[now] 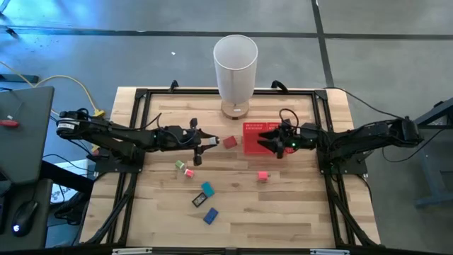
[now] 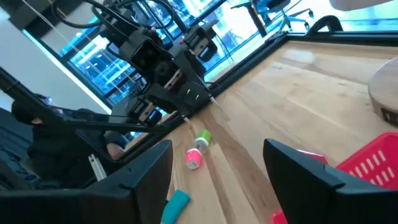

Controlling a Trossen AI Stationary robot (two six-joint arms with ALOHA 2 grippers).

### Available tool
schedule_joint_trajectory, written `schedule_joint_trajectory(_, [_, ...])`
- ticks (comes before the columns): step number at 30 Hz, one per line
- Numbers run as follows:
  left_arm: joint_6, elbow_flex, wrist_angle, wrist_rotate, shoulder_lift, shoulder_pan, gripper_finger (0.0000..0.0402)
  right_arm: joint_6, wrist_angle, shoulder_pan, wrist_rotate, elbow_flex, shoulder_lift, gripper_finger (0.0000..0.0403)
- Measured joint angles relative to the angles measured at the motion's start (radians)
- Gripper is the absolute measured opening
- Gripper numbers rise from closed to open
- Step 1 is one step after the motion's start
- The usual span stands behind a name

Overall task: Pick & Place Office items
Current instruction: Put the white charger adapter into the right red bin

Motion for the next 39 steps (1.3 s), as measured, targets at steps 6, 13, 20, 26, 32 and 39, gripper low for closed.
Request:
schedule_joint_trajectory(6, [0.008, 0.013, 0.022, 0.0, 0.014, -0.001, 0.0125, 0.008, 0.032, 0.0, 0.005, 0.0, 0.0, 0.024])
schedule_joint_trajectory(13, [0.049, 0.082, 0.028, 0.005, 0.103, -0.01, 0.0125, 0.008, 0.058, 0.0, -0.015, 0.0, 0.0, 0.024])
schedule_joint_trajectory(20, [0.071, 0.121, 0.026, 0.006, 0.143, -0.02, 0.0125, 0.008, 0.075, 0.0, -0.019, 0.0, 0.014, 0.024])
schedule_joint_trajectory(26, [0.065, 0.121, 0.023, 0.006, 0.143, -0.02, 0.0125, 0.001, 0.14, 0.0, -0.061, 0.037, 0.119, 0.024])
schedule_joint_trajectory(32, [0.063, 0.121, 0.022, 0.006, 0.143, -0.02, 0.0125, -0.052, 0.14, 0.0, -0.097, 0.135, 0.237, 0.024])
schedule_joint_trajectory(39, [0.068, 0.121, 0.016, 0.006, 0.143, -0.02, 0.0125, -0.095, 0.125, -0.02, -0.138, 0.24, 0.329, 0.024])
